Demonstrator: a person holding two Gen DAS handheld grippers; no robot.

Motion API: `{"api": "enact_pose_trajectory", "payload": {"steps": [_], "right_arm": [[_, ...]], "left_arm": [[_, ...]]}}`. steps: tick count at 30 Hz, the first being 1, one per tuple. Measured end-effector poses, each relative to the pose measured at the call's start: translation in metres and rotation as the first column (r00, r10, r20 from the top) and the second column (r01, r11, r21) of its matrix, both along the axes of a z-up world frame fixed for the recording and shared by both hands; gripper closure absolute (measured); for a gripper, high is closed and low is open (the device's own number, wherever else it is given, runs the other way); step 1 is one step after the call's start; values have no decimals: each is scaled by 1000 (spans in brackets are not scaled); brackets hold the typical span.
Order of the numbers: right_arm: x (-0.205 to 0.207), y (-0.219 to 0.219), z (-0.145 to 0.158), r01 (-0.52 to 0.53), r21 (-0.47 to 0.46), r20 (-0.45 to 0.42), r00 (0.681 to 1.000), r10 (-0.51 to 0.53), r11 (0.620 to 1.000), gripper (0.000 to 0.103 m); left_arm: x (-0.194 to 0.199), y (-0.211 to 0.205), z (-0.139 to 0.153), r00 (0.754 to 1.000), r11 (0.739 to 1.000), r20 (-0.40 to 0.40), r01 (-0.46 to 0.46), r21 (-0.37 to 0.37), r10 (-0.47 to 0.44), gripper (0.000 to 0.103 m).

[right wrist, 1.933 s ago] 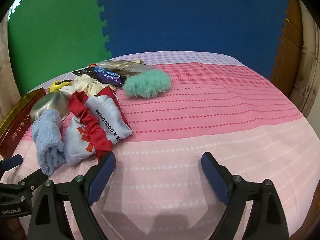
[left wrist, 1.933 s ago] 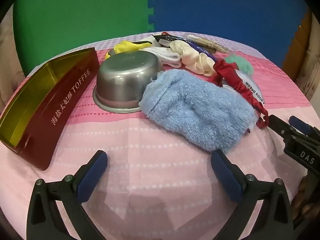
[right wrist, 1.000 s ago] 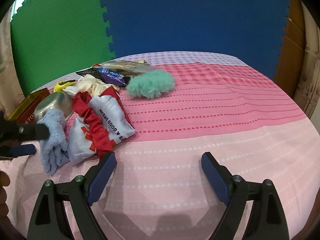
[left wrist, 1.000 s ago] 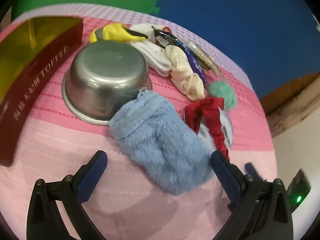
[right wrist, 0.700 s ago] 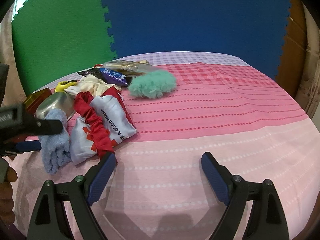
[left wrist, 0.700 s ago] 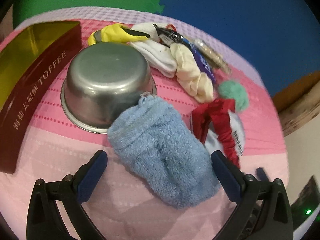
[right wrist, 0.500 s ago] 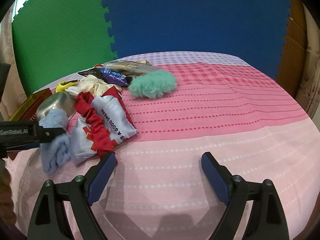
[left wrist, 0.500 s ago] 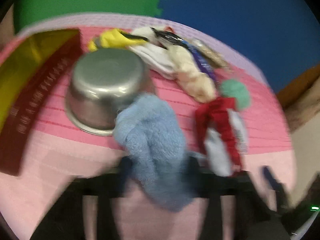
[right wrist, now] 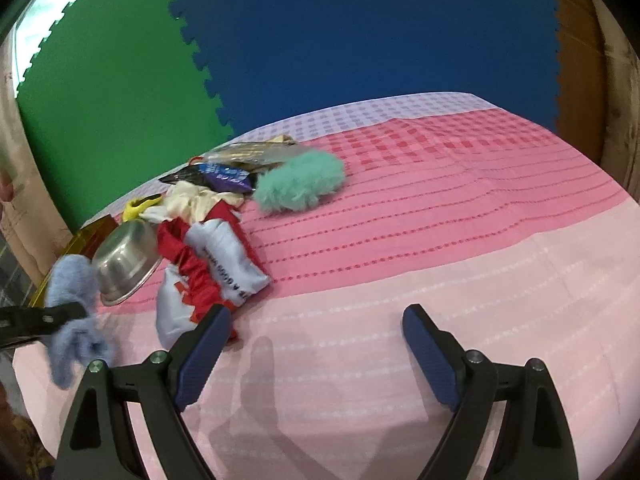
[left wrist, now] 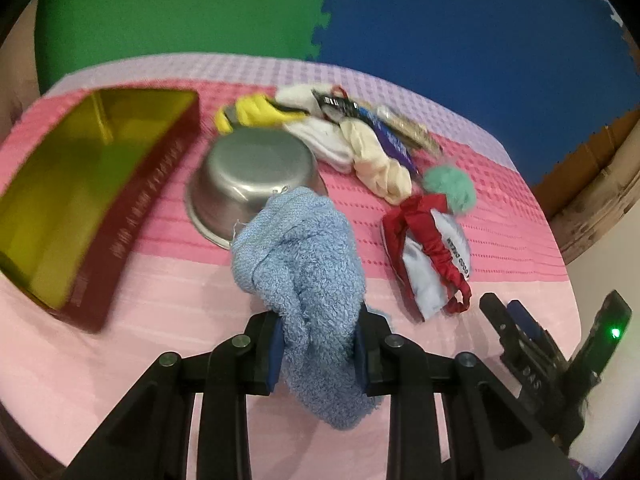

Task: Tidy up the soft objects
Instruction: 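Carry the blue towel into the red tin box and release it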

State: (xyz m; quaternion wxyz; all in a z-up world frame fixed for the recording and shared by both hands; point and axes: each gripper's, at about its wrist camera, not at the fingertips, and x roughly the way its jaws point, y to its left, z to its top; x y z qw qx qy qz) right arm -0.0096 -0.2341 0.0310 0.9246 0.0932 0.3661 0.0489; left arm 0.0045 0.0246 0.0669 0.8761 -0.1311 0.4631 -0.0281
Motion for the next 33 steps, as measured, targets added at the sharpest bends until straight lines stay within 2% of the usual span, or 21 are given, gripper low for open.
{"api": "enact_pose_trajectory", "payload": {"steps": [5, 11, 14, 20, 24, 33], "right_arm": [[9, -13, 1, 36, -5, -20, 999, -37, 999, 13], [12, -22, -1, 53, -4, -24, 998, -54, 999, 13], [12, -20, -3, 53, -21, -23, 998, -53, 998, 13], [11, -20, -4, 51, -34, -24, 998, -52, 998, 13], [12, -18, -5, 53, -58, -31, 998, -55, 997, 13], [16, -12, -5, 52, -104, -47, 997, -57, 993, 13]], "left_arm": [[-4, 25, 22, 998, 997, 39, -45, 62, 42, 77], [3, 56, 30, 993, 986, 64, -108, 128, 101, 76], [10, 76, 31, 990, 972, 71, -136, 190, 125, 76], [32, 119, 32, 981, 947, 63, -195, 254, 185, 76], [49, 142, 25, 978, 930, 44, -206, 304, 202, 76], [90, 169, 2, 984, 909, -15, -159, 384, 178, 70]]}}
